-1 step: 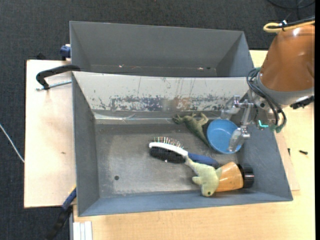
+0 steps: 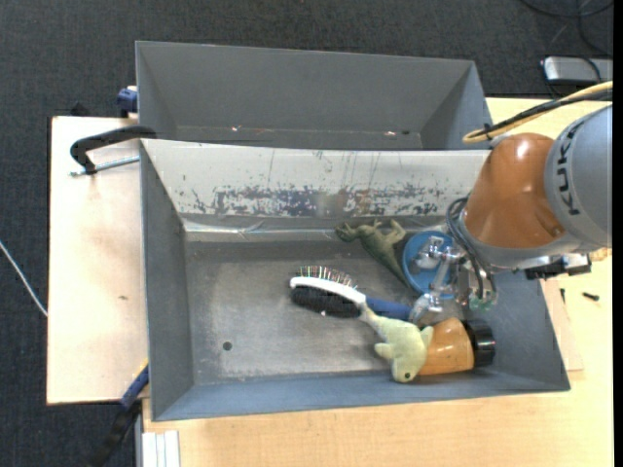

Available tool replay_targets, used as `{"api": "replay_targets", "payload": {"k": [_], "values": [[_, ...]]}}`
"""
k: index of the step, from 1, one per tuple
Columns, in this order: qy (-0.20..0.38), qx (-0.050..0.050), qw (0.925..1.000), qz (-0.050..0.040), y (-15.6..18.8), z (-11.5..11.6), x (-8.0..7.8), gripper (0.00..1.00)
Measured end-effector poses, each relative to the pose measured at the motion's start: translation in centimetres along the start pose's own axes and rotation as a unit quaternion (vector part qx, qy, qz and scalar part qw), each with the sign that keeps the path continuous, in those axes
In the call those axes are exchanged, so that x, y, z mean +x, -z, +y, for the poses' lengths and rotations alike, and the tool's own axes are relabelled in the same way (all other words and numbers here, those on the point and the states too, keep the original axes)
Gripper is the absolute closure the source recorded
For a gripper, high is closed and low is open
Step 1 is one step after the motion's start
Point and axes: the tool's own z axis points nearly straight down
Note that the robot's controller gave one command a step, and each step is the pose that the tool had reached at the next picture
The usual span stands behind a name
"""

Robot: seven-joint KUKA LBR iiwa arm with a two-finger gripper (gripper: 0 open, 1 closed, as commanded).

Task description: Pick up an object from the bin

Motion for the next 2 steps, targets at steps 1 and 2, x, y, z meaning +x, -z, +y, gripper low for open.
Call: {"api": "replay_targets", "payload": {"k": [1,2], "values": [[0.001,0.001,1.0000,0.0003,0.19,0.07,-0.17,0.00],[0.001,0.001,1.0000,0.0010,0.30,0.12,-0.28,0.00]]}}
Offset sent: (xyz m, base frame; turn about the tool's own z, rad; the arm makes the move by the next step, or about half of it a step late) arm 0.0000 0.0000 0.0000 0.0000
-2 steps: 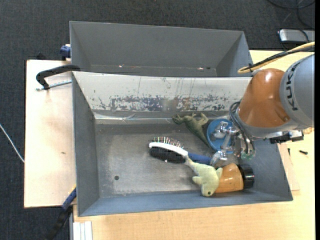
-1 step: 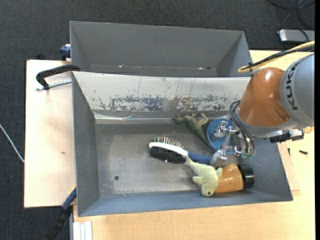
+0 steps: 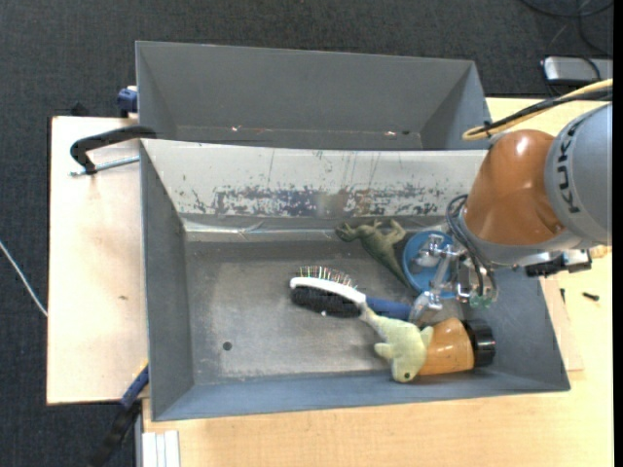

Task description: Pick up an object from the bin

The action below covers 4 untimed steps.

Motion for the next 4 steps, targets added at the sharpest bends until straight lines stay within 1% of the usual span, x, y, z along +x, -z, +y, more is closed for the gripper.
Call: {"api": "replay_targets", "payload": {"k": [2,3,4], "values": [[0.001,0.000,1.0000,0.0001,0.15,0.09,-0.19,0.00],[0.000,0.001,1.0000,-0.0017,0.37,0.04,-0.34,1.00],[0.000,0.001,1.0000,-0.0002,0.95,0.06,-0.47,1.00]]}}
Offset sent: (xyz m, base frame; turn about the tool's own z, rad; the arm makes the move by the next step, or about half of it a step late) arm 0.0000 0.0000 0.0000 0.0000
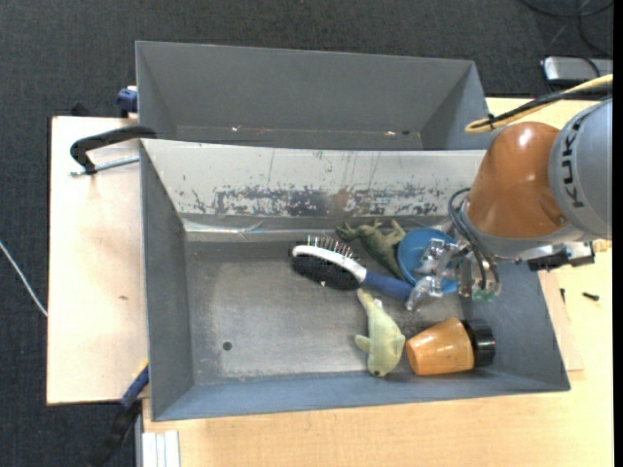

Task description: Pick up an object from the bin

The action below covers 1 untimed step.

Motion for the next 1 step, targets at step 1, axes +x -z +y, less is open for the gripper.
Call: {"api": "replay_targets", "payload": {"k": [1], "values": [[0.000,-0.001,1.0000,-0.0027,5.30,0.06,-0.25,1.00]]}}
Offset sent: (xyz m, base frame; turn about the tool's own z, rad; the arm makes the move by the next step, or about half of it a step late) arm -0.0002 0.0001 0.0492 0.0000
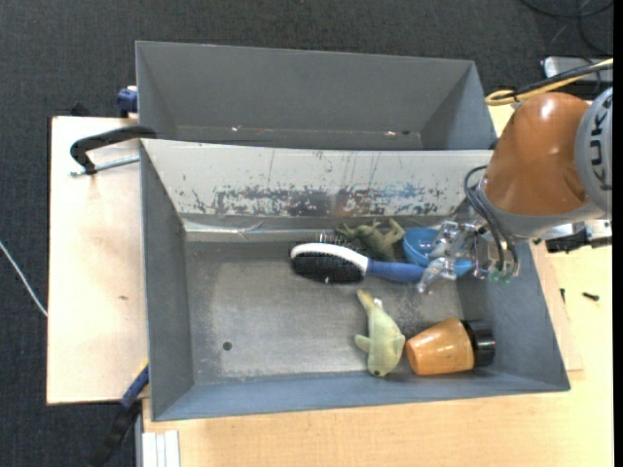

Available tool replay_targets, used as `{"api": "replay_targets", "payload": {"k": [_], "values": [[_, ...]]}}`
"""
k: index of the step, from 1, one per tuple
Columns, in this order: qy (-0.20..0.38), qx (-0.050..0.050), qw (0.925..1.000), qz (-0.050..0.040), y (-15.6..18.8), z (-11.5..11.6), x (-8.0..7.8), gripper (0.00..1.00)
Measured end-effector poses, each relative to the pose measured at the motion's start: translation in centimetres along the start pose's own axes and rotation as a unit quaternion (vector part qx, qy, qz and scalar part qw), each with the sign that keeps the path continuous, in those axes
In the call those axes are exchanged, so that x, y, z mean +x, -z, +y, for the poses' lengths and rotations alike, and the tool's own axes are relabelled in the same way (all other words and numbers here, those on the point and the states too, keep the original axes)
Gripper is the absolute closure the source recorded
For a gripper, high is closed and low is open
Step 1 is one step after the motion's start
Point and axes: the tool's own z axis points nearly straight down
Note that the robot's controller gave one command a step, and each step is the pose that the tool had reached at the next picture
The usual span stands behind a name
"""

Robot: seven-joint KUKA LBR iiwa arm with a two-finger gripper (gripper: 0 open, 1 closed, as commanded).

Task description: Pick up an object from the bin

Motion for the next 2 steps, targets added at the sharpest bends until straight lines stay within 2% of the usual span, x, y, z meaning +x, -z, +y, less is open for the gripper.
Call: {"api": "replay_targets", "payload": {"k": [1,2], "values": [[0.000,0.000,1.0000,0.0003,4.25,0.09,-0.24,1.00],[0.001,0.000,1.0000,0.0026,4.71,0.16,-0.36,1.00]]}}
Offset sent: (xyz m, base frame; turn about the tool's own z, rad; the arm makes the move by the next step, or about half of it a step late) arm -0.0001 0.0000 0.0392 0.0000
